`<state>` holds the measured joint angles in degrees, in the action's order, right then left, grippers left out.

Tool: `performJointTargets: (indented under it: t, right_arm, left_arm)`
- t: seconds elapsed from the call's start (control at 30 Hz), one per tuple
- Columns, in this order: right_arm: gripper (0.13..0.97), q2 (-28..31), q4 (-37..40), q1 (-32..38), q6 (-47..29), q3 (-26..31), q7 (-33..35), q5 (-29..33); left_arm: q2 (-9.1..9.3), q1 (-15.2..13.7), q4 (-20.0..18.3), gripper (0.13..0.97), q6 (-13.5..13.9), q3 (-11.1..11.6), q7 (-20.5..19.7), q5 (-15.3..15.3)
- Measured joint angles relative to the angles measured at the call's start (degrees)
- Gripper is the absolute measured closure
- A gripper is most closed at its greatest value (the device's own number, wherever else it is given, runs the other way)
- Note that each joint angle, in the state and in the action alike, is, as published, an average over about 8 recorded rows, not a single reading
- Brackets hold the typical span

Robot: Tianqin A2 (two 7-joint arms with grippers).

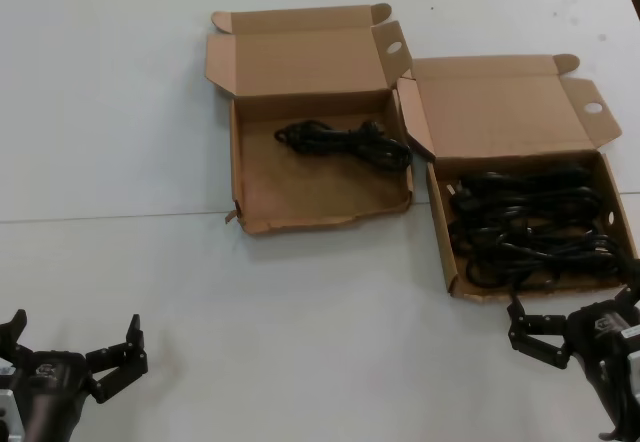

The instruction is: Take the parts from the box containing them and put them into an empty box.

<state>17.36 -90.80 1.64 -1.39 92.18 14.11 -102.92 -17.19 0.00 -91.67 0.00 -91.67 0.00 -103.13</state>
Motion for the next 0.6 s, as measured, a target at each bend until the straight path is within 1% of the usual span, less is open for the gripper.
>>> performJointTargets:
  t: [0.6]
  right_arm:
    - [0.129, 0.0, 0.0, 0.0, 0.0, 0.0, 0.0, 0.0]
  left_arm:
    - [0.00, 0.0, 0.0, 0.132, 0.0, 0.0, 0.0, 0.0]
